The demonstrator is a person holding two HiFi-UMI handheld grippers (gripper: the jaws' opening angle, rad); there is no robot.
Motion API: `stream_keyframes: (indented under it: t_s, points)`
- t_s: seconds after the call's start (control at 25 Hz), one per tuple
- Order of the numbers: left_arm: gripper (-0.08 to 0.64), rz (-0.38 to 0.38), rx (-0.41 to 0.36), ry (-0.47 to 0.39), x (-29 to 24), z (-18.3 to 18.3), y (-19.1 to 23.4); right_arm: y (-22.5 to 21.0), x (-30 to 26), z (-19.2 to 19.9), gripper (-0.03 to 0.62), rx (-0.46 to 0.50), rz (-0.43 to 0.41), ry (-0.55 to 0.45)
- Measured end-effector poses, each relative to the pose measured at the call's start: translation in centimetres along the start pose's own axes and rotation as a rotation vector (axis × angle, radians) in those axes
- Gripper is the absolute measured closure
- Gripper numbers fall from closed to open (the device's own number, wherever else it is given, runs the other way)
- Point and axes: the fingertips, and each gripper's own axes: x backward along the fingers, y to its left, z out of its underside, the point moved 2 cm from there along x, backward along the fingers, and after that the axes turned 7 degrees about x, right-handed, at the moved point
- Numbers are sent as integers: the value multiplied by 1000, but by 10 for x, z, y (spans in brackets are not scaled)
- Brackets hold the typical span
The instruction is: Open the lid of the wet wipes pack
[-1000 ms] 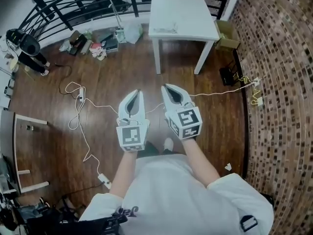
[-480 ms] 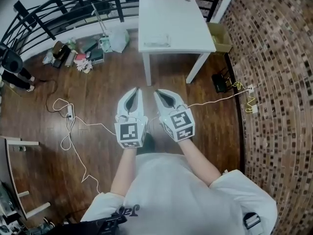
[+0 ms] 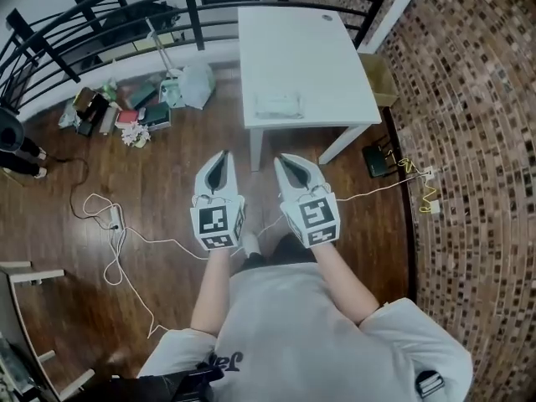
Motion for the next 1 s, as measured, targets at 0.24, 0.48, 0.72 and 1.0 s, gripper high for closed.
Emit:
stream_keyframes:
  t_s: [0.24,0.48,0.72,1.0]
  points:
    - [543,30,9,70,-69,23,9,-43,-45,20,604,-12,15,52]
    - [543,54,-139,66,-158,-2,3,-118,-115,-10,604,-3,14,-26]
    - [543,47,-152,63,-242,-13,-2,-186,-172,-26,604,-5,-1,-75]
    - [543,4,-132,177,-269,27,16,-201,-217,22,604,-94,-73,19]
